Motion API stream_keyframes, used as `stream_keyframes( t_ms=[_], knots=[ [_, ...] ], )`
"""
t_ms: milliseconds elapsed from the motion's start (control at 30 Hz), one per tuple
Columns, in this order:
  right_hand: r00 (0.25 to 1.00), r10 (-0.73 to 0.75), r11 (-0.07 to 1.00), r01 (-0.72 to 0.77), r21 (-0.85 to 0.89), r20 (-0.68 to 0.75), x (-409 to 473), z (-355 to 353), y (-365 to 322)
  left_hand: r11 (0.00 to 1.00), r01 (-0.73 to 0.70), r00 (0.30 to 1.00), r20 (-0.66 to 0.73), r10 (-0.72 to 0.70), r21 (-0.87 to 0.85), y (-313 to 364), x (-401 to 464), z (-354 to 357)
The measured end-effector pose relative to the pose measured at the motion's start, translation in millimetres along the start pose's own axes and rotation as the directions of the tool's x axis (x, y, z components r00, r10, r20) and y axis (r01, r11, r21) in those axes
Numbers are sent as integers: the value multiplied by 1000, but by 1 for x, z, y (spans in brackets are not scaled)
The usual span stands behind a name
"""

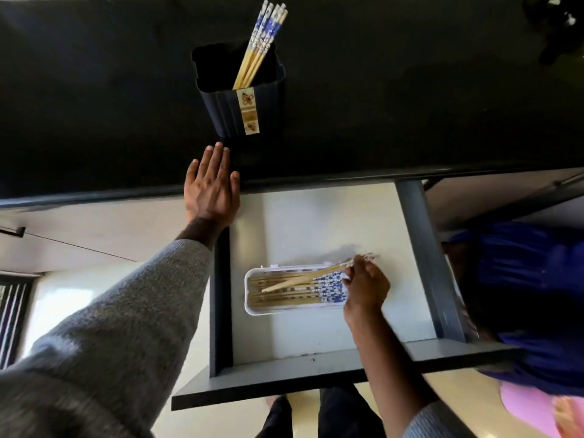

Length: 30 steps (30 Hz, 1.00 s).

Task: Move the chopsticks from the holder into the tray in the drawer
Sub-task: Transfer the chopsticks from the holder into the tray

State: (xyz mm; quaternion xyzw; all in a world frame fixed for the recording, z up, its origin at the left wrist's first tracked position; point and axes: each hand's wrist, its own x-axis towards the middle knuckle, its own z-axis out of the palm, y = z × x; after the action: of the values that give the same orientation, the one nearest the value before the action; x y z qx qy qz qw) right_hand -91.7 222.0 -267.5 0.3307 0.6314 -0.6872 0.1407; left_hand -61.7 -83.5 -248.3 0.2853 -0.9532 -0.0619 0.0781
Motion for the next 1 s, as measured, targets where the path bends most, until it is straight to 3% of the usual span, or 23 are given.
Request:
stream_keyframes(
  t_ms=[133,300,433,667,800,1000],
  knots=[
    [992,6,969,-37,-242,-127,-4,-10,40,1000,0,1000,7,0,4,-1,0,-1],
    [983,132,982,-147,-116,-125,-8,-7,49,1000,-4,1000,1,4,11,-1,0,1],
    [982,115,984,-133,-117,-153,-12,-9,45,1000,-7,1000,-9,7,1,-2,0,1],
    [992,-106,984,114,-134,71,-24,48,8,1000,-5,1000,-3,5,-6,-2,-1,0],
    [901,-365,881,415,-227,234,-28,107,-36,1000,-8,1000,-10,8,-7,-2,-1,2],
    [781,-533,791,596,-138,326,-33,190,-109,1000,-4,1000,-21,4,-17,-2,0,3]
  ],
)
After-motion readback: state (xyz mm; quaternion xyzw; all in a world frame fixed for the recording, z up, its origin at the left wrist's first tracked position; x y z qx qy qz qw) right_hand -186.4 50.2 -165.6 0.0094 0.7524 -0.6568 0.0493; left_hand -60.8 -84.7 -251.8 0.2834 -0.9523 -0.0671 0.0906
